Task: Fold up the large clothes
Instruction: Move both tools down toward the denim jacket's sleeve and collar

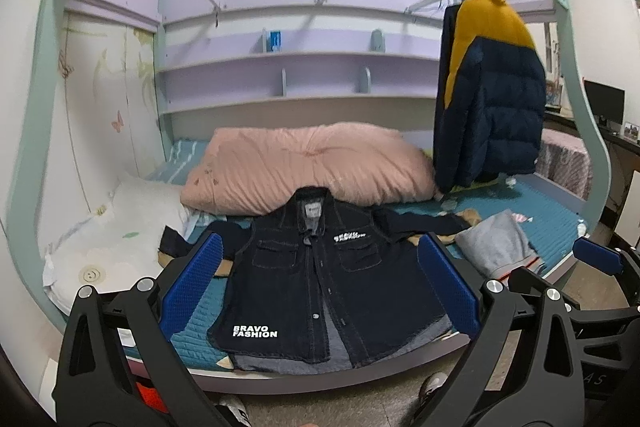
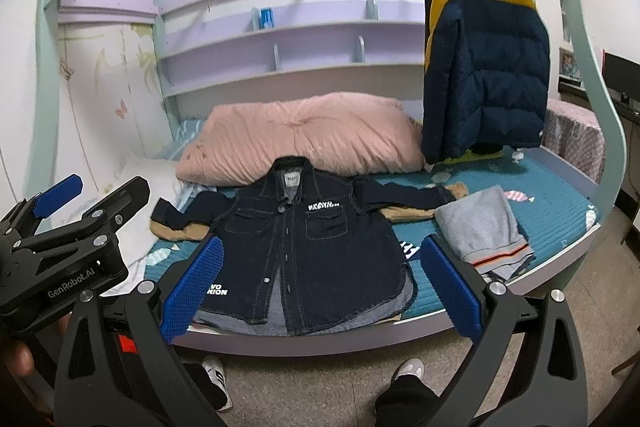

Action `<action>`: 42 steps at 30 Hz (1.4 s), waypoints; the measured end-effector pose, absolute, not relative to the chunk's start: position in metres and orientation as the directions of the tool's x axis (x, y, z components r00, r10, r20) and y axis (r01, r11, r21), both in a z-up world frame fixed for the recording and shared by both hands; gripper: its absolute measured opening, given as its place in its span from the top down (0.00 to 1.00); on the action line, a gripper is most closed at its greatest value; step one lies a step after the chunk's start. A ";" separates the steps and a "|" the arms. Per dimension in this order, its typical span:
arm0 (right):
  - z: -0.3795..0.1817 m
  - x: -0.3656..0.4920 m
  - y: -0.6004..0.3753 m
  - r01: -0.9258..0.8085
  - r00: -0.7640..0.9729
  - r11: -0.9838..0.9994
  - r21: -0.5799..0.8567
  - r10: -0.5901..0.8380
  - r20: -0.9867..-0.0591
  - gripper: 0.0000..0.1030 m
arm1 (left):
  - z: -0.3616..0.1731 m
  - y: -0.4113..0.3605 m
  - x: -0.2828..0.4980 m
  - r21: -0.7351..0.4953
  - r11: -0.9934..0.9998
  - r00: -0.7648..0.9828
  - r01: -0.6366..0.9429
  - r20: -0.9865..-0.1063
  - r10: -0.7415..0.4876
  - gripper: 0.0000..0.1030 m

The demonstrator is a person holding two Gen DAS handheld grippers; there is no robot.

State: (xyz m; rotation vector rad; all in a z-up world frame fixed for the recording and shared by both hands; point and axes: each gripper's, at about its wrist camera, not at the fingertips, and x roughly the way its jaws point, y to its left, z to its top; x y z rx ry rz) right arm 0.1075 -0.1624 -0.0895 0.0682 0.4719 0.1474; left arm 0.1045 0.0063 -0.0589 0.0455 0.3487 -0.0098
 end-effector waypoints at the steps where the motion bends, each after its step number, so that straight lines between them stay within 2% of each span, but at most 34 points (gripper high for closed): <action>1: -0.092 0.116 -0.161 -0.127 0.875 0.987 0.101 0.160 -0.458 0.07 | -0.064 0.008 0.115 0.045 0.999 0.935 0.014 -0.356 0.003 0.05; 9: -0.125 0.191 -0.133 -0.159 0.823 0.982 0.101 0.188 -0.536 0.07 | -0.102 0.035 0.193 0.044 0.998 0.886 -0.042 -0.459 0.057 0.05; 13: -0.134 0.226 -0.121 -0.185 0.794 0.978 0.099 0.209 -0.571 0.07 | -0.119 0.053 0.230 0.005 0.998 0.848 -0.055 -0.527 0.049 0.05; 32: -0.187 0.400 -0.030 -0.362 0.640 0.928 0.088 0.316 -0.701 0.07 | -0.203 0.155 0.386 -0.096 0.967 0.672 -0.237 -0.735 0.092 0.05; 37: -0.218 0.448 0.005 -0.403 0.579 0.909 0.107 0.344 -0.739 0.07 | -0.235 0.189 0.419 -0.065 0.958 0.612 -0.279 -0.781 0.125 0.05; 42: -0.254 0.494 0.038 -0.423 0.527 0.896 0.136 0.366 -0.767 0.08 | -0.272 0.255 0.453 -0.157 0.941 0.572 -0.300 -0.819 0.046 0.05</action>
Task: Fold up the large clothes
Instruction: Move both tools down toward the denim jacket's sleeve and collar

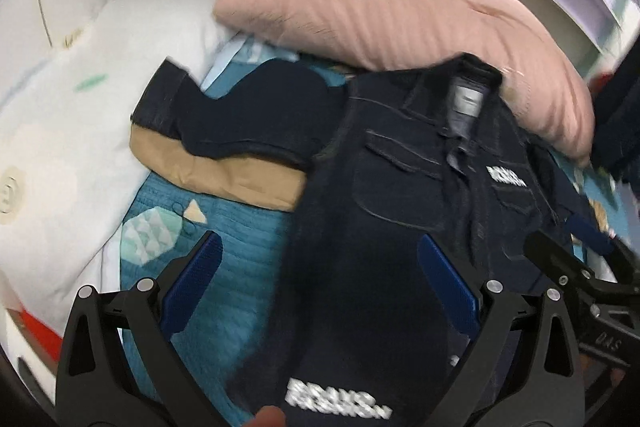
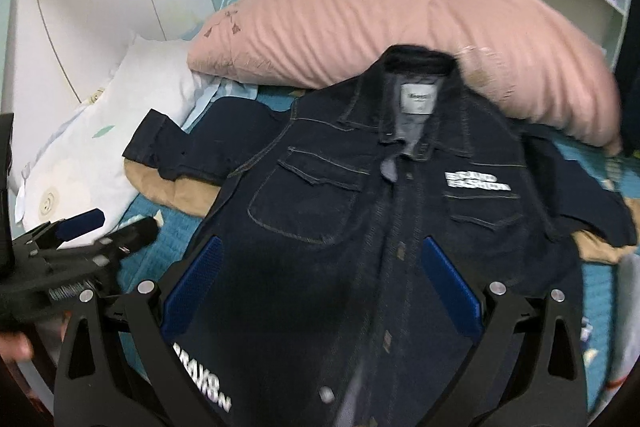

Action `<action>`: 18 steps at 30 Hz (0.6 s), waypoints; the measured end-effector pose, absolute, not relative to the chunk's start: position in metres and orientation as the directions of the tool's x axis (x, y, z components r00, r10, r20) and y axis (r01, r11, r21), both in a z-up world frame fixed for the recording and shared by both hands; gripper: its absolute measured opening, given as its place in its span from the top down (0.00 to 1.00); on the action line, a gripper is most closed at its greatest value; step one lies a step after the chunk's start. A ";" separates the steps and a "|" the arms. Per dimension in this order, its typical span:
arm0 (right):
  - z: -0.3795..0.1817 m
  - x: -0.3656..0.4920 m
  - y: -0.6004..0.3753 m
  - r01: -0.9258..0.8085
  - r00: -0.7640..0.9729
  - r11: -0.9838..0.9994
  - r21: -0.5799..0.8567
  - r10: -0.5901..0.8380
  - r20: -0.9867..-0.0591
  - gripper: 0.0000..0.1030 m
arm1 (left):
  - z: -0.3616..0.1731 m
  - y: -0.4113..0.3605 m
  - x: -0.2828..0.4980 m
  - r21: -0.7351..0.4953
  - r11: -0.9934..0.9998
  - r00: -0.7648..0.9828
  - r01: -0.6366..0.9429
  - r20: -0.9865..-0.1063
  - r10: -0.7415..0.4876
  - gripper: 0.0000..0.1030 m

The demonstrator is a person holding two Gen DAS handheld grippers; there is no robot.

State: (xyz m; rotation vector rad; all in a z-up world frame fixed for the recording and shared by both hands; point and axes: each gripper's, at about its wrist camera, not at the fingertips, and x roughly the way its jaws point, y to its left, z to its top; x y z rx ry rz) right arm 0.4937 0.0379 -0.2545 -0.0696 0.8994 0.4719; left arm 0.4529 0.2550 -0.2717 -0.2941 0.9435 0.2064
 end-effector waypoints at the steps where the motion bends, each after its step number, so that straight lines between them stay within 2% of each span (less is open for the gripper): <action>1: -0.259 0.499 0.042 -0.423 0.520 0.895 0.142 0.368 -0.770 0.08 | -0.276 0.269 0.456 -0.169 0.934 0.575 -0.316 -0.817 0.047 0.05; 3: -0.272 0.512 0.049 -0.427 0.502 0.889 0.164 0.384 -0.775 0.29 | -0.286 0.311 0.464 -0.195 0.910 0.569 -0.366 -0.820 0.053 0.05; 4: -0.281 0.520 0.056 -0.436 0.473 0.882 0.177 0.392 -0.789 0.48 | -0.290 0.332 0.466 -0.232 0.894 0.582 -0.384 -0.812 0.039 0.05; 5: -0.290 0.528 0.061 -0.440 0.441 0.875 0.200 0.405 -0.801 0.59 | -0.295 0.361 0.469 -0.268 0.864 0.591 -0.426 -0.806 0.042 0.05; 7: -0.306 0.541 0.071 -0.446 0.394 0.866 0.227 0.417 -0.819 0.73 | -0.300 0.400 0.475 -0.309 0.825 0.601 -0.473 -0.798 0.045 0.05; 11: -0.323 0.551 0.092 -0.455 0.348 0.853 0.257 0.436 -0.830 0.74 | -0.306 0.447 0.489 -0.398 0.782 0.619 -0.479 -0.785 -0.021 0.05; 16: -0.330 0.557 0.111 -0.473 0.328 0.839 0.270 0.452 -0.830 0.71 | -0.314 0.464 0.502 -0.482 0.737 0.641 -0.473 -0.763 -0.088 0.07; 18: -0.332 0.559 0.117 -0.482 0.326 0.835 0.266 0.452 -0.830 0.71 | -0.319 0.470 0.507 -0.514 0.713 0.644 -0.478 -0.757 -0.114 0.22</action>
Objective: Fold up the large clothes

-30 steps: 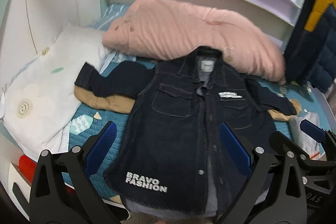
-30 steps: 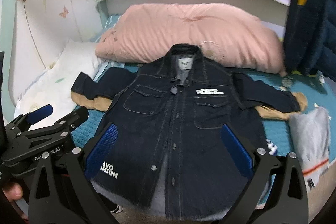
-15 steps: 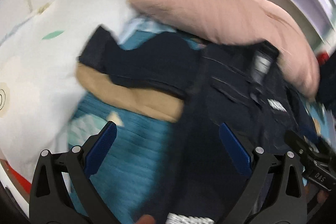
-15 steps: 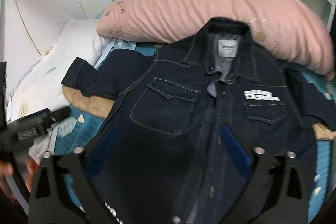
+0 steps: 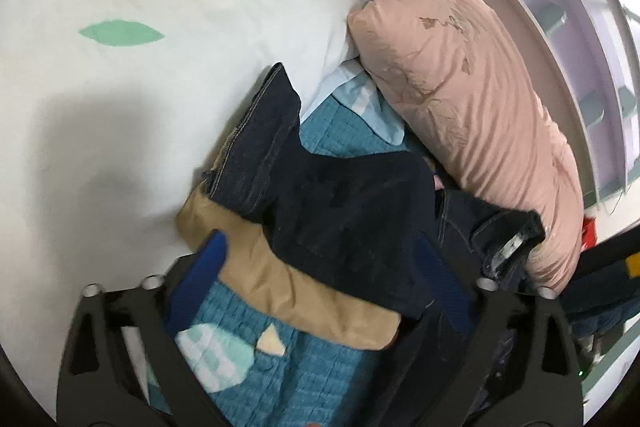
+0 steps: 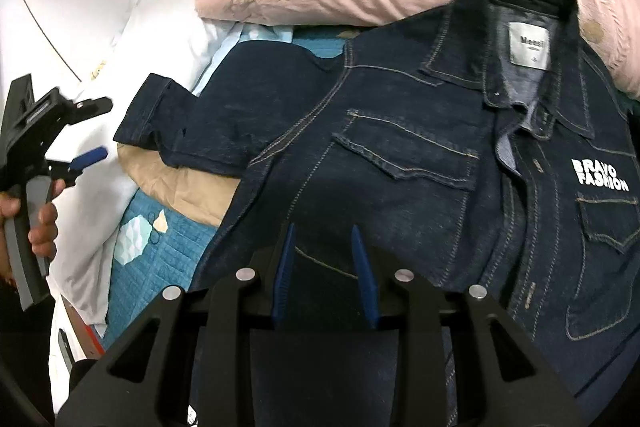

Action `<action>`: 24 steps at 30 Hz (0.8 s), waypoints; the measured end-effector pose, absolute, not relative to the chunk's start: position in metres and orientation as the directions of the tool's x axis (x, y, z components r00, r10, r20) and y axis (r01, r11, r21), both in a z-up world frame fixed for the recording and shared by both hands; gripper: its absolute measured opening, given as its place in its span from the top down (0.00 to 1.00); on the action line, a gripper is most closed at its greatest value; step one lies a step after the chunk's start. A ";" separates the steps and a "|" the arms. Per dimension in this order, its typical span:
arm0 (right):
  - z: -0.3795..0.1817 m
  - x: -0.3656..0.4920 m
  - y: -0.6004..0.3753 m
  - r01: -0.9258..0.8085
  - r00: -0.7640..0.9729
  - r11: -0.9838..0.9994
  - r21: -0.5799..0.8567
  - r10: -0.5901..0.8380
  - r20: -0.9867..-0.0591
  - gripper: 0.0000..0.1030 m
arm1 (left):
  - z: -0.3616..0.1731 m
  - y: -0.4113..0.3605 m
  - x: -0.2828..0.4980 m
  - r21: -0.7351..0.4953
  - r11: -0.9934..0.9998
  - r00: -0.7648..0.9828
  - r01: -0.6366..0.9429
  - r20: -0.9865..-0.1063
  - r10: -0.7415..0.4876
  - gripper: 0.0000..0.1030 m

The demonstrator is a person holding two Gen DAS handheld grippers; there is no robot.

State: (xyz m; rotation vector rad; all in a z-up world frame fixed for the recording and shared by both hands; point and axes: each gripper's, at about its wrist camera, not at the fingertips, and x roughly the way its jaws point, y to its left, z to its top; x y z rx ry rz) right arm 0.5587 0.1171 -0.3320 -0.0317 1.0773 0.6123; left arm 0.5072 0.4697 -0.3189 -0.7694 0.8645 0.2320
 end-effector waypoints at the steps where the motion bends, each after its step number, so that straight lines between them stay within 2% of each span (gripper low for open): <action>1: -0.333 0.560 0.118 -0.484 0.323 0.833 0.268 0.455 -0.830 0.71 | -0.326 0.476 0.512 -0.547 0.683 0.640 -0.484 -0.754 -0.149 0.28; 4: -0.333 0.563 0.120 -0.486 0.318 0.830 0.273 0.459 -0.829 0.71 | -0.337 0.485 0.518 -0.524 0.661 0.601 -0.538 -0.788 -0.135 0.30; 17: -0.337 0.571 0.119 -0.489 0.313 0.825 0.282 0.468 -0.826 0.68 | -0.349 0.506 0.528 -0.549 0.593 0.639 -0.589 -0.766 -0.074 0.31; 19: -0.337 0.573 0.119 -0.487 0.317 0.827 0.282 0.468 -0.825 0.68 | -0.347 0.505 0.531 -0.547 0.600 0.647 -0.584 -0.760 -0.063 0.46; 20: -0.338 0.574 0.119 -0.486 0.319 0.827 0.282 0.468 -0.824 0.68 | -0.346 0.504 0.532 -0.549 0.609 0.655 -0.573 -0.753 -0.062 0.57; 21: -0.338 0.576 0.120 -0.485 0.320 0.827 0.283 0.470 -0.823 0.68 | -0.344 0.502 0.534 -0.544 0.622 0.661 -0.563 -0.748 -0.056 0.74; 22: -0.339 0.577 0.121 -0.486 0.320 0.826 0.285 0.472 -0.821 0.68 | -0.341 0.500 0.536 -0.532 0.642 0.663 -0.553 -0.747 -0.047 0.84; 23: -0.340 0.579 0.123 -0.489 0.320 0.824 0.288 0.476 -0.819 0.68 | -0.337 0.497 0.536 -0.519 0.664 0.672 -0.539 -0.740 -0.033 0.90; 24: -0.340 0.581 0.126 -0.496 0.318 0.818 0.292 0.484 -0.815 0.68 | -0.334 0.496 0.535 -0.515 0.672 0.679 -0.532 -0.733 -0.025 0.91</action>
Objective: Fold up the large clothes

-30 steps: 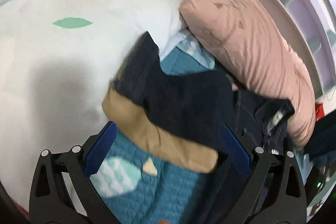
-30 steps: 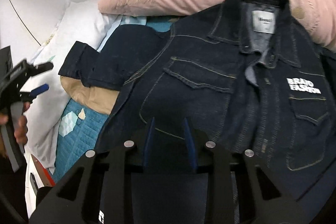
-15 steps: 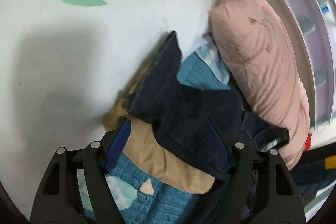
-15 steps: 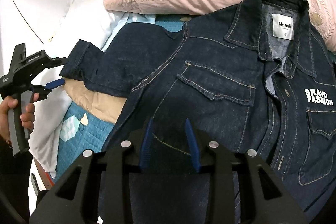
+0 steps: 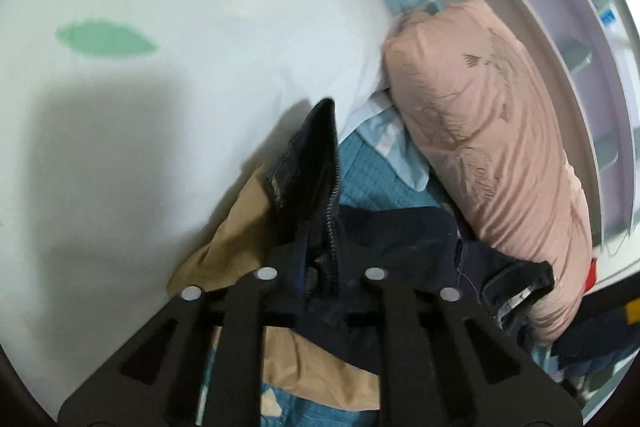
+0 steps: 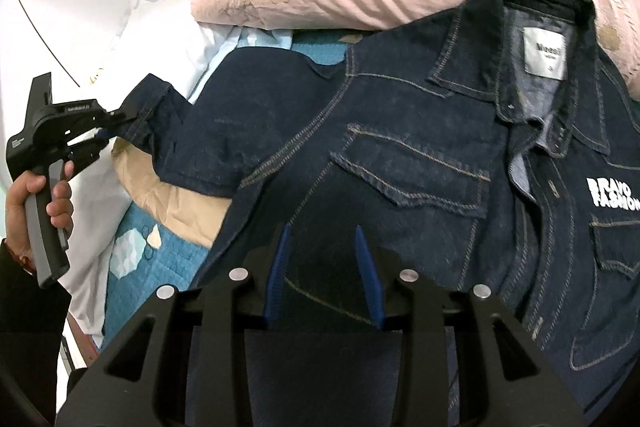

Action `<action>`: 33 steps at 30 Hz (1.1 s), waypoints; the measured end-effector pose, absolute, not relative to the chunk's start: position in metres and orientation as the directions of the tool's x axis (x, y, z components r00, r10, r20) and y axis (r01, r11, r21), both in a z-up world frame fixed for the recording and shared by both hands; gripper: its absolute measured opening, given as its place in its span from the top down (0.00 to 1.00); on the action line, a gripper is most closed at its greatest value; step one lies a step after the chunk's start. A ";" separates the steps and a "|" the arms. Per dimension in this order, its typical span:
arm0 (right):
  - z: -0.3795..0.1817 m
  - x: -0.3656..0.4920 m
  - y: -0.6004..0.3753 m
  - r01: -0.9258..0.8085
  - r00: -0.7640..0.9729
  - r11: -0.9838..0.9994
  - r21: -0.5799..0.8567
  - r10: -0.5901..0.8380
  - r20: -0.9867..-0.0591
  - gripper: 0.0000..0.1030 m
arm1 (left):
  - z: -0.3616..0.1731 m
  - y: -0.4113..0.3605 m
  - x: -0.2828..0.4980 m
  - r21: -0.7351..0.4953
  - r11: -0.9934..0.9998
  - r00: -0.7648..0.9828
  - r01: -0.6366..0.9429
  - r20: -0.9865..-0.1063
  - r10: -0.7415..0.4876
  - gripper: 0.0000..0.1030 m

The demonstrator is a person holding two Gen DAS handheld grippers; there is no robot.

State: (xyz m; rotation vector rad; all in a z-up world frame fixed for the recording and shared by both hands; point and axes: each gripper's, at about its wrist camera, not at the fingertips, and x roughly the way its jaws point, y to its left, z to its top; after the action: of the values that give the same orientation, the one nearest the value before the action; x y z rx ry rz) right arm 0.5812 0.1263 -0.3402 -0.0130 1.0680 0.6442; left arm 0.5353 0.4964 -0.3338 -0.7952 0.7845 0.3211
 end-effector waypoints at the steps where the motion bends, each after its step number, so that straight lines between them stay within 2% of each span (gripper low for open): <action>1: -0.341 0.583 0.130 -0.502 0.316 0.812 0.297 0.492 -0.811 0.70 | -0.329 0.496 0.532 -0.520 0.677 0.692 -0.522 -0.722 -0.021 0.92; 3: -0.341 0.588 0.137 -0.518 0.306 0.791 0.326 0.527 -0.793 0.81 | -0.307 0.490 0.523 -0.526 0.707 0.738 -0.472 -0.674 -0.009 0.92; 4: -0.342 0.594 0.146 -0.532 0.284 0.769 0.355 0.557 -0.781 0.91 | -0.293 0.486 0.517 -0.534 0.723 0.767 -0.438 -0.641 -0.009 0.92; 5: -0.344 0.599 0.151 -0.533 0.275 0.759 0.375 0.574 -0.771 0.95 | -0.283 0.483 0.513 -0.547 0.730 0.788 -0.409 -0.616 -0.020 0.92; 11: -0.382 0.634 0.188 -0.477 0.173 0.736 0.481 0.615 -0.770 0.98 | -0.207 0.443 0.503 -0.583 0.789 0.875 -0.193 -0.466 -0.130 0.92; 14: -0.407 0.646 0.198 -0.440 0.123 0.756 0.485 0.586 -0.801 1.00 | -0.185 0.416 0.515 -0.597 0.796 0.879 -0.103 -0.430 -0.209 0.94; 17: -0.404 0.650 0.187 -0.423 0.113 0.727 0.541 0.635 -0.764 1.00 | -0.173 0.378 0.532 -0.588 0.808 0.868 -0.029 -0.415 -0.271 0.94; 19: -0.393 0.648 0.169 -0.424 0.152 0.718 0.552 0.658 -0.738 0.95 | -0.174 0.351 0.547 -0.588 0.809 0.847 0.021 -0.420 -0.327 0.94; 25: -0.364 0.633 0.069 -0.380 0.287 0.753 0.537 0.648 -0.705 0.95 | -0.205 0.304 0.582 -0.621 0.784 0.796 0.013 -0.468 -0.384 0.94; 30: -0.352 0.623 -0.030 -0.279 0.424 0.843 0.460 0.538 -0.729 0.95 | -0.226 0.241 0.607 -0.644 0.764 0.757 0.048 -0.475 -0.448 0.94; 33: -0.349 0.615 -0.099 -0.200 0.500 0.915 0.349 0.402 -0.767 0.95 | -0.248 0.199 0.623 -0.681 0.729 0.727 0.062 -0.469 -0.501 0.94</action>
State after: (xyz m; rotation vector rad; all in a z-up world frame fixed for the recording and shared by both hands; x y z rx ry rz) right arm 0.6150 -0.0992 -0.3487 0.2260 0.9828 0.3680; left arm 0.6228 0.1991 -0.2481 -0.6911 0.6943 -0.3392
